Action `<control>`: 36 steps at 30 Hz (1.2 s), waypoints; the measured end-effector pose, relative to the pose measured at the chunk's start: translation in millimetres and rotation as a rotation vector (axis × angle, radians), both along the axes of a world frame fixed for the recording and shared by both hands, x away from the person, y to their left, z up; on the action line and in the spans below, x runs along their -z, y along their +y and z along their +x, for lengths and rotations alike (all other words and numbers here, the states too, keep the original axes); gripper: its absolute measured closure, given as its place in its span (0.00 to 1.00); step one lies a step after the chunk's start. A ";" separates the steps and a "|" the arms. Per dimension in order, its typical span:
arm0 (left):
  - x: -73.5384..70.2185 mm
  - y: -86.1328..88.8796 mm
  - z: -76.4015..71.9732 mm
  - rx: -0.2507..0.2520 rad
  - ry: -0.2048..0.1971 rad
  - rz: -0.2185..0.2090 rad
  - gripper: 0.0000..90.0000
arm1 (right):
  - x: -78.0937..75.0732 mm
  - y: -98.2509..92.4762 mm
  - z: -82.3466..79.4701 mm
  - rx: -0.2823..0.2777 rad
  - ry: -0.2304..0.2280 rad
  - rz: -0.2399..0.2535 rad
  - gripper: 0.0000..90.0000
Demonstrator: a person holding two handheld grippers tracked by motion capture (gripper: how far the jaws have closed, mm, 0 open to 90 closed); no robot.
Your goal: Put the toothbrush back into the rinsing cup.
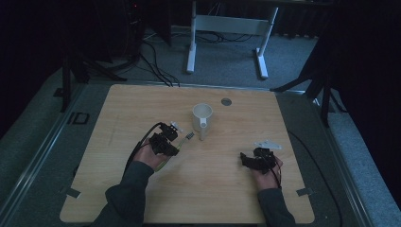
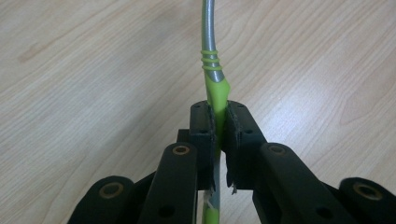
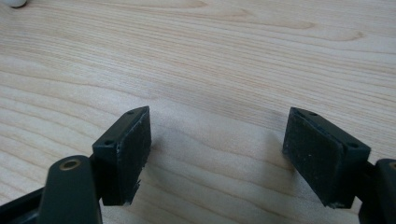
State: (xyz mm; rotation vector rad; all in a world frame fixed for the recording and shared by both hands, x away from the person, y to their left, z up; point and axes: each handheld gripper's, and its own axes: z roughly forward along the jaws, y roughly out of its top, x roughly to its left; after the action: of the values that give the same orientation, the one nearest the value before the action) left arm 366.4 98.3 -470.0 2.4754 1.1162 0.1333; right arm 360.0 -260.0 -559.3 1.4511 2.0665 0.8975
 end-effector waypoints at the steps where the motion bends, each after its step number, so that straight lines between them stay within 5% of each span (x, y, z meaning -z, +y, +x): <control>1: -0.7 0.6 0.1 -0.004 -0.005 -0.003 0.92 | 0.0 0.0 0.0 0.000 0.000 0.000 0.26; 36: -16.9 15.8 -0.8 -0.116 -0.196 -0.147 0.92 | 0.1 -0.3 0.1 -0.003 -0.001 -0.003 0.26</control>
State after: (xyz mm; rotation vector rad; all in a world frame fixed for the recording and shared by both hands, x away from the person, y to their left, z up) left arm 365.6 114.1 -453.1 2.2157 1.1416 0.3095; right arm 360.1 -260.3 -559.3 1.4455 2.0689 0.8961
